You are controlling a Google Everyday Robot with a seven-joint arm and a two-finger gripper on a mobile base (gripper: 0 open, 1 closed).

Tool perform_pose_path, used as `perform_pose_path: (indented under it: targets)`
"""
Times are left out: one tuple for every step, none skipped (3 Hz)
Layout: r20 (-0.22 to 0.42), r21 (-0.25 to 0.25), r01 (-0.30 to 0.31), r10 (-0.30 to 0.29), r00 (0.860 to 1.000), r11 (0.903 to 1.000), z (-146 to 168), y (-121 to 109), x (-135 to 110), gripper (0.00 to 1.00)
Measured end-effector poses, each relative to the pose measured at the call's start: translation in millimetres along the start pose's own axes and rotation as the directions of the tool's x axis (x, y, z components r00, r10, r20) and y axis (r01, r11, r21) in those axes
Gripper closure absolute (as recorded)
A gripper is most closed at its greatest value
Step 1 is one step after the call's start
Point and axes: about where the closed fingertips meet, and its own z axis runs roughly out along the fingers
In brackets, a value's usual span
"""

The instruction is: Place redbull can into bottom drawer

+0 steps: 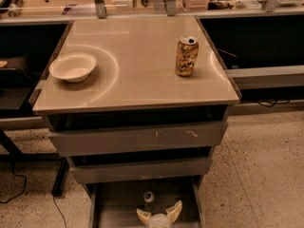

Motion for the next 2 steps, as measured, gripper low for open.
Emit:
perform_pose_path:
  targets:
    - [0.019,0.119,0.034,-0.036,0.999,0.9923,-39,-31,-15,0.0]
    - [0.056,0.308,-0.004,-0.014,0.998,0.9514,-67,-81,-18,0.0]
